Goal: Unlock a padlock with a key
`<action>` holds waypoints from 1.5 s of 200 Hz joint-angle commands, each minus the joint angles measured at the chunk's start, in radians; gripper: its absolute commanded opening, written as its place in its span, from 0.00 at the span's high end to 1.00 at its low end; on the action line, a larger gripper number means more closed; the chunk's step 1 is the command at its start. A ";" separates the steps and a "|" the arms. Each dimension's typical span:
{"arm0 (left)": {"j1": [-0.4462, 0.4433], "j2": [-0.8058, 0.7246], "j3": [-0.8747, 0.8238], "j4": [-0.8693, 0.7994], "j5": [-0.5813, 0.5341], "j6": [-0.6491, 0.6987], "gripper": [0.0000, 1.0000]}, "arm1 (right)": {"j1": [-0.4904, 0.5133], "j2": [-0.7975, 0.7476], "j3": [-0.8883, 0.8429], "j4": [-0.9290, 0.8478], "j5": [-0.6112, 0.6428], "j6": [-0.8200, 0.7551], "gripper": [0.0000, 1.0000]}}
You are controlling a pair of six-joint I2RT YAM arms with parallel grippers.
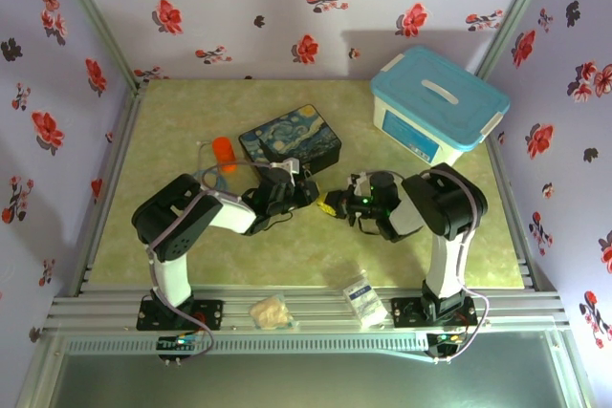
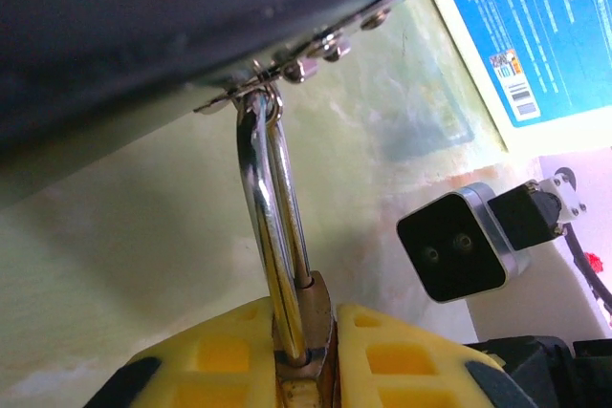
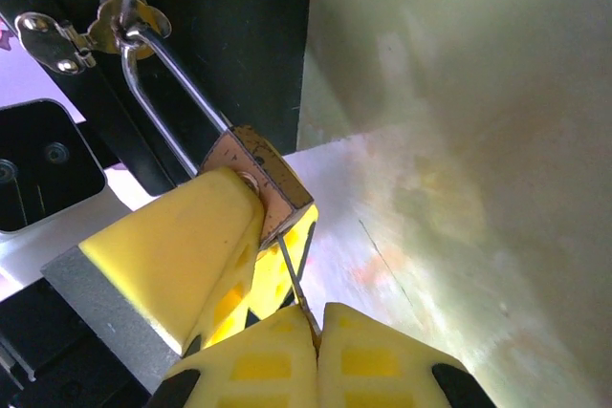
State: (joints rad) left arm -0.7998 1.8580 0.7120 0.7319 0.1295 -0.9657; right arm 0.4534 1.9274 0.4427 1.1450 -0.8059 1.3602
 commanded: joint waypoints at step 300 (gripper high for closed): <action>-0.072 -0.378 -0.192 0.559 0.306 0.093 0.54 | 0.018 -0.842 0.066 -0.793 -0.036 -0.654 1.00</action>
State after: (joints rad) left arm -0.8471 1.5288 0.4999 1.1404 0.3458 -0.9016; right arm 0.4633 1.0698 0.5140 0.3317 -0.8288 0.6666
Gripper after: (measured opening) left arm 0.437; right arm 0.039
